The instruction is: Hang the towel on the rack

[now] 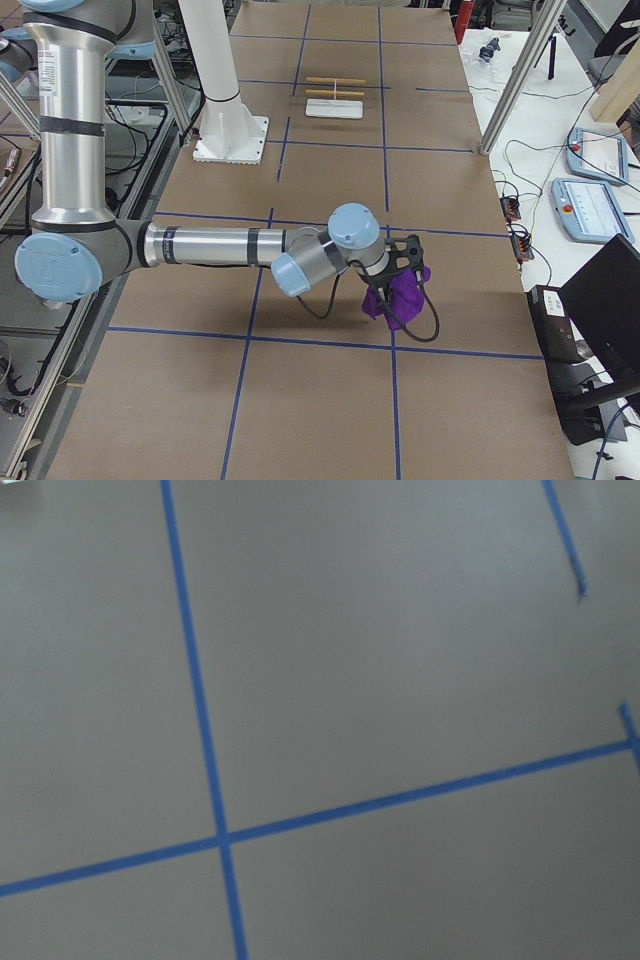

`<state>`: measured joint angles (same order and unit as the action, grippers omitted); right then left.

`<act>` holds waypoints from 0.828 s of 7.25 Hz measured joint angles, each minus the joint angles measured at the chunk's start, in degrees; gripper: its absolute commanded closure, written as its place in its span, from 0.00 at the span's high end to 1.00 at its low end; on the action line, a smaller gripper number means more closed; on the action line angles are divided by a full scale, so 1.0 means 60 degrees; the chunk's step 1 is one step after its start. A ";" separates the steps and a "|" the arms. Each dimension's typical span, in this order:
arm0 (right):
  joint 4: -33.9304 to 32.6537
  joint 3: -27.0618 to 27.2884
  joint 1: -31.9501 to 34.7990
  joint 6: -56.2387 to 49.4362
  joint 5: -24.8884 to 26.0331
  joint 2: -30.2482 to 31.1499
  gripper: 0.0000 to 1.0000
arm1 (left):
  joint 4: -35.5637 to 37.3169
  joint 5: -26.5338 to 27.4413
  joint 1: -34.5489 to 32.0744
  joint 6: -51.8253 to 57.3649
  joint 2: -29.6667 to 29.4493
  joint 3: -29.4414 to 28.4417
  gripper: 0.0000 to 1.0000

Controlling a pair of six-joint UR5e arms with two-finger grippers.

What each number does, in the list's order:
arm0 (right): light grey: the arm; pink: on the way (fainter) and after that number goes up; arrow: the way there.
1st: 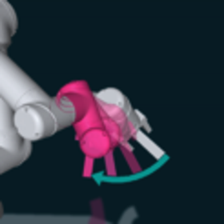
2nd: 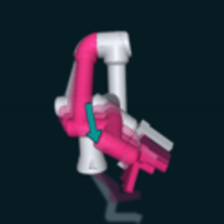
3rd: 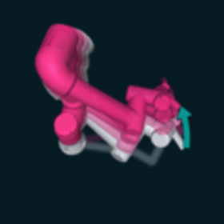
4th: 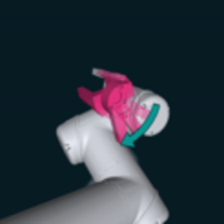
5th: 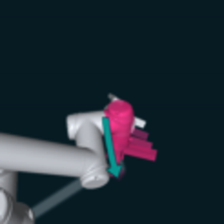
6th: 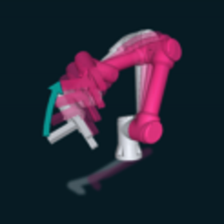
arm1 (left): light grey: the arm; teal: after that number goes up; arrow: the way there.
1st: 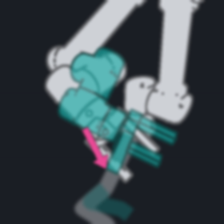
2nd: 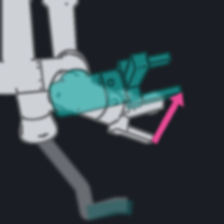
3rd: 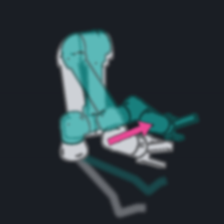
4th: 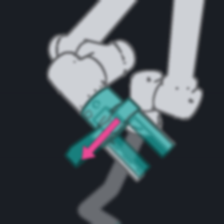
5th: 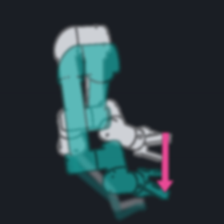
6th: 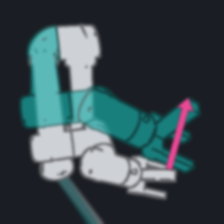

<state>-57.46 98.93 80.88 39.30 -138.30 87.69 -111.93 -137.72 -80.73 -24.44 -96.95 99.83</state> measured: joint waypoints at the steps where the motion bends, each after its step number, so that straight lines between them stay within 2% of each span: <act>1: 0.0007 0.0337 -0.0594 0.1278 -0.0015 -0.0612 0.00 | -0.0765 0.0000 0.0277 -0.1116 -0.0289 0.0001 1.00; 3: 0.0008 0.0887 -0.1908 0.3421 0.0307 -0.1864 0.00 | -0.2061 -0.0001 0.1135 -0.4261 -0.1106 -0.0013 1.00; 4: -0.0002 0.1248 -0.2725 0.3874 0.0876 -0.2187 0.00 | -0.2562 0.0017 0.1759 -0.6003 -0.1598 -0.0044 1.00; 6: -0.0032 0.1862 -0.4723 0.4088 0.2724 -0.2579 0.00 | -0.3263 0.0613 0.3007 -0.8683 -0.2632 -0.0074 1.00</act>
<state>-57.65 110.11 52.54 63.83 -121.95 72.22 -131.51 -134.04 -62.69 -76.53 -112.74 99.39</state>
